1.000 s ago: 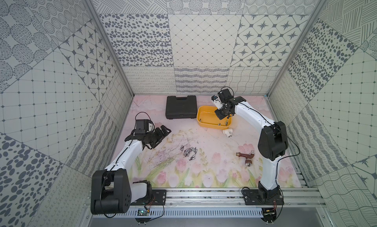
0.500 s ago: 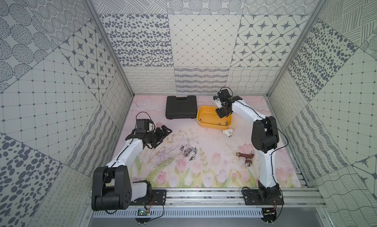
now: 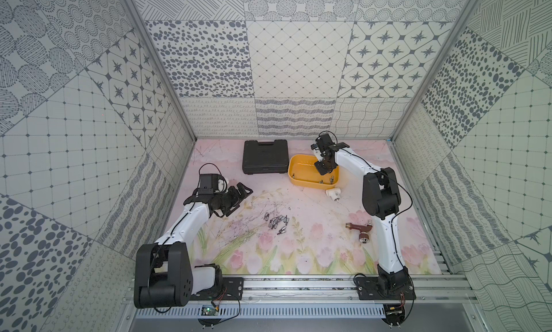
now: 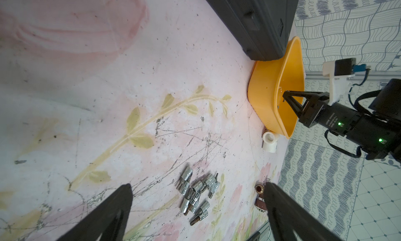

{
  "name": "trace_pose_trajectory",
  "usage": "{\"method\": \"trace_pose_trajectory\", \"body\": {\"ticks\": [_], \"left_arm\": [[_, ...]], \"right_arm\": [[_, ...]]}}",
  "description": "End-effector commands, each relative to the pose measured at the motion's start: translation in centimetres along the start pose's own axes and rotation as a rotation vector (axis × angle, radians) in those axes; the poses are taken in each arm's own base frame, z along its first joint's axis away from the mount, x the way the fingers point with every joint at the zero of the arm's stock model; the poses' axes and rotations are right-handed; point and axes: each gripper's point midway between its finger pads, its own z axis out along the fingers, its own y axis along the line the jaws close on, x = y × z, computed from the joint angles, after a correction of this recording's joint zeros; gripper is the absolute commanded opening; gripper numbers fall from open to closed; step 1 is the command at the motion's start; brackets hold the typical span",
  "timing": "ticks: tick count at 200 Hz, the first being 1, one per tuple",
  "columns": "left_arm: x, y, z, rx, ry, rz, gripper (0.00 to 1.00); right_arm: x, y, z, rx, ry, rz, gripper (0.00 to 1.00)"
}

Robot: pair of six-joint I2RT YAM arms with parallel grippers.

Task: Put the bit on the desktop into the storage box
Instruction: Place the screwdriver bit in the storage box.

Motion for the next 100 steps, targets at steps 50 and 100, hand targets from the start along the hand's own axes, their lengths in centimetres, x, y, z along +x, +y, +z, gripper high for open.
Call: {"method": "trace_pose_trajectory", "body": {"ticks": [50,100], "left_arm": [[-0.47,-1.27,-0.25,0.053,-0.005,0.030,0.99],[-0.46,-1.30,-0.27,0.052,-0.006,0.029,0.99]], "right_arm": [[-0.97,-0.48,-0.09,0.013,-0.030,0.005,0.07],[-1.15,-0.70,-0.89,0.017,-0.042,0.010,0.16]]}}
